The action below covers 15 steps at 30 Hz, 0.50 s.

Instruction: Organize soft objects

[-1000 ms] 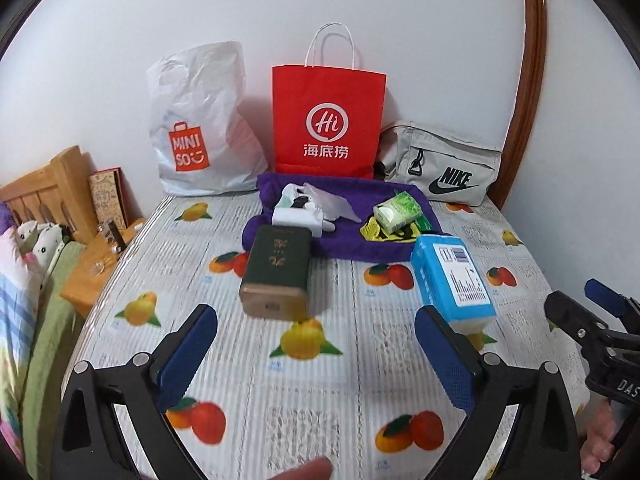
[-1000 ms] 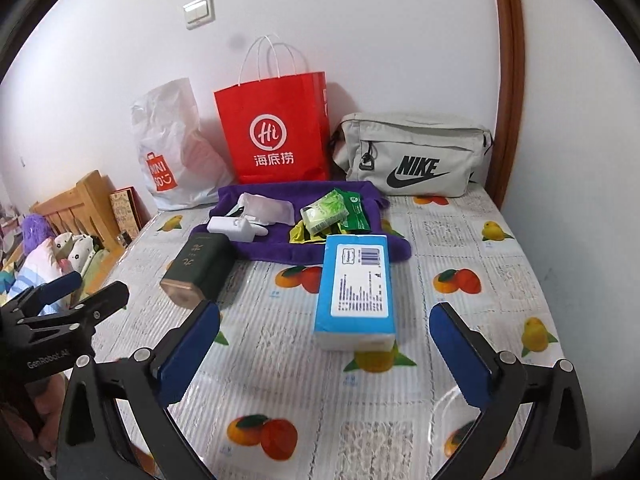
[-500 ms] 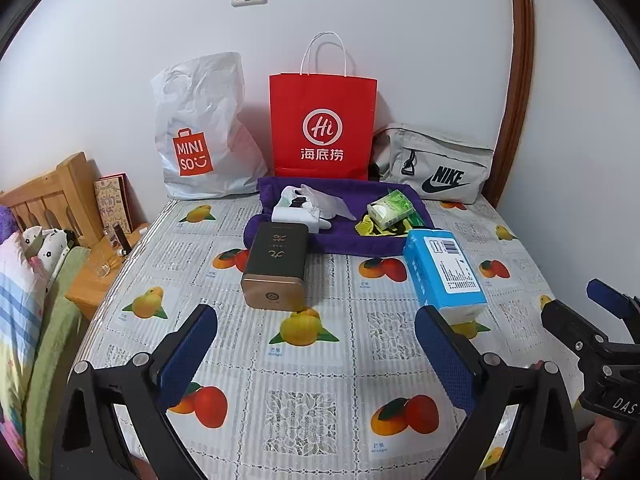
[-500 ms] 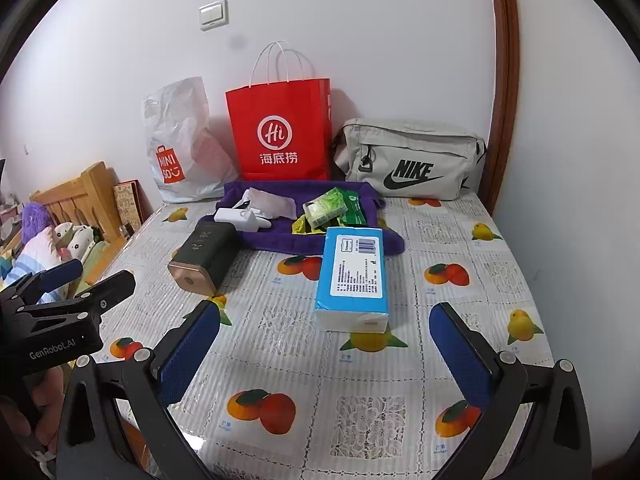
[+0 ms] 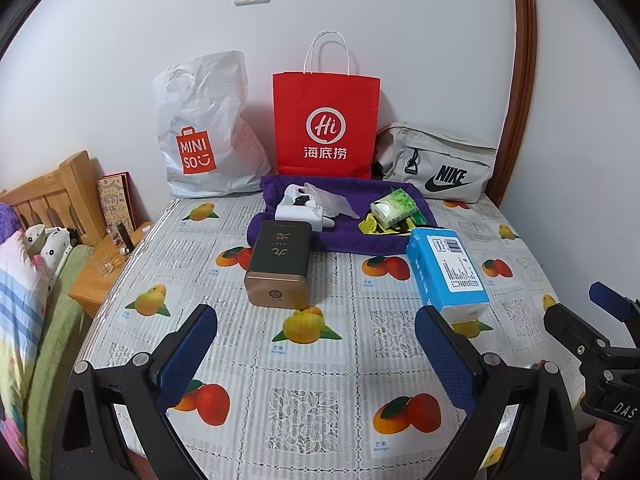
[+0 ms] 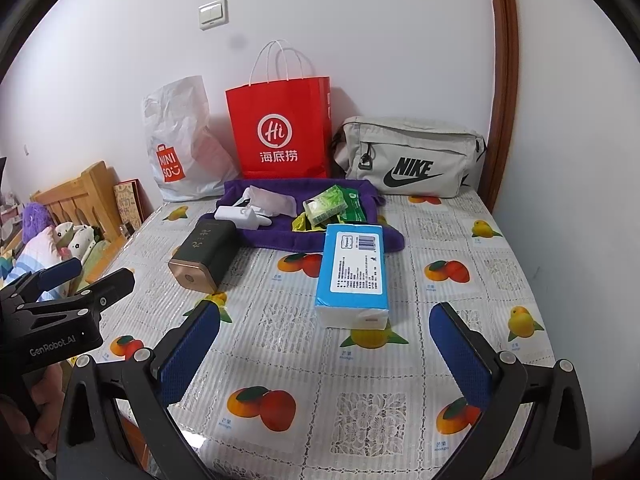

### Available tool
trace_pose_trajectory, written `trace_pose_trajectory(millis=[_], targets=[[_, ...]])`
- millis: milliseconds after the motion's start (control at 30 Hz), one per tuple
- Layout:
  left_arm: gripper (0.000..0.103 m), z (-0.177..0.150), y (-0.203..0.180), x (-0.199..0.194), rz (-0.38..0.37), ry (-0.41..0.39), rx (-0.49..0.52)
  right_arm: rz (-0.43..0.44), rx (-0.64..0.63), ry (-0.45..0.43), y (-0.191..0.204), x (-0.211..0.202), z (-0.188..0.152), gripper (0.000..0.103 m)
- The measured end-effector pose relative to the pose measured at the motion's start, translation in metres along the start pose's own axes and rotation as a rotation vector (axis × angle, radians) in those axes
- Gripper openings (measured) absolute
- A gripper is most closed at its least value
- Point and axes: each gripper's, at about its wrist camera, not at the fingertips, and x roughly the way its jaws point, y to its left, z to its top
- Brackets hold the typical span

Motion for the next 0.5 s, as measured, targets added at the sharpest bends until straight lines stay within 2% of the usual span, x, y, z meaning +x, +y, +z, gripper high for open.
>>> trace_pose_trajectory(millis=[500], targets=[[0.1,-0.0023,0.0018,-0.0006,0.003,-0.003,-0.002,-0.005,-0.006,-0.006,0.0006,-0.0015,-0.0015,0.103]])
